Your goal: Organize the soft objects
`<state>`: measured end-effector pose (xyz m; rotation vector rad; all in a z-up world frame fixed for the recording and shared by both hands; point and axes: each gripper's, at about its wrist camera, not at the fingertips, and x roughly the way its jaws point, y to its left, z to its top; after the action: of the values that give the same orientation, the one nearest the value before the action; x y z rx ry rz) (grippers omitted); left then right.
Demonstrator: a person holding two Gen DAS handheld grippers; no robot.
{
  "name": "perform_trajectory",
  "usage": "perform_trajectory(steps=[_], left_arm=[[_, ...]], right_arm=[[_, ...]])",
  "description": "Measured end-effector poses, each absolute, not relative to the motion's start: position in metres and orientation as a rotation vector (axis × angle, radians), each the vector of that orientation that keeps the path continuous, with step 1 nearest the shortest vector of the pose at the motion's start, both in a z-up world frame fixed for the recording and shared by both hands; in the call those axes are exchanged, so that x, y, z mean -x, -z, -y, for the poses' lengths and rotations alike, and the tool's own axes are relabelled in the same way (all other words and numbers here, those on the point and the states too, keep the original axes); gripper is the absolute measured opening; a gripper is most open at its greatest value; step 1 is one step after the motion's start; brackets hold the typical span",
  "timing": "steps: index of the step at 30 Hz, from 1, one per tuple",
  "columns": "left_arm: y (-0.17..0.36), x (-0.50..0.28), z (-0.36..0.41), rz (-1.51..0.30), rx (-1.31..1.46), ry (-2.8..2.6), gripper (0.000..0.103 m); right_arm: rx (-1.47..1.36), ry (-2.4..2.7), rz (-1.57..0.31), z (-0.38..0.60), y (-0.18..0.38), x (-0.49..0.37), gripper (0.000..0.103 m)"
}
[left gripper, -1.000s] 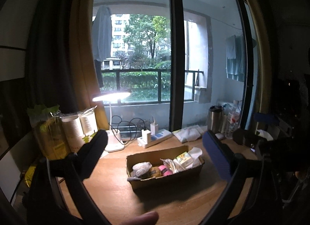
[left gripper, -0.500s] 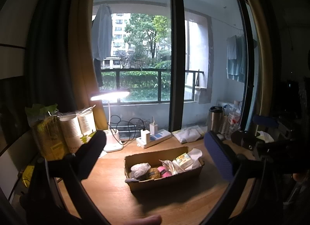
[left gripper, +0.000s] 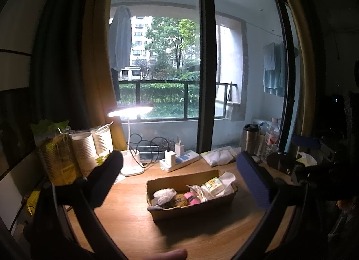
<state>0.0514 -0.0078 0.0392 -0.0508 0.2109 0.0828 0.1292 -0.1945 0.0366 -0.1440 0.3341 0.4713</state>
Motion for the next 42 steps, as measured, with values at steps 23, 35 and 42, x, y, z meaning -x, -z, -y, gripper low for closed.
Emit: perform_trajectory(steps=[23,35,42], left_arm=[[-0.0416,-0.0442,0.0054,-0.195,0.052,-0.081,0.102],[-0.0432,-0.0429,0.0071,-0.188,0.057,-0.063,0.102],[-0.0438,-0.042,0.0046,-0.184,0.059,-0.062,0.102]], right_arm=[[0.143,-0.469,-0.336,0.1929,-0.0343,-0.1291,0.096],[0.143,-0.469,-0.336,0.1931,-0.0342,-0.1294,0.096],[0.144,-0.469,-0.336,0.193,-0.0343,-0.1295,0.096]])
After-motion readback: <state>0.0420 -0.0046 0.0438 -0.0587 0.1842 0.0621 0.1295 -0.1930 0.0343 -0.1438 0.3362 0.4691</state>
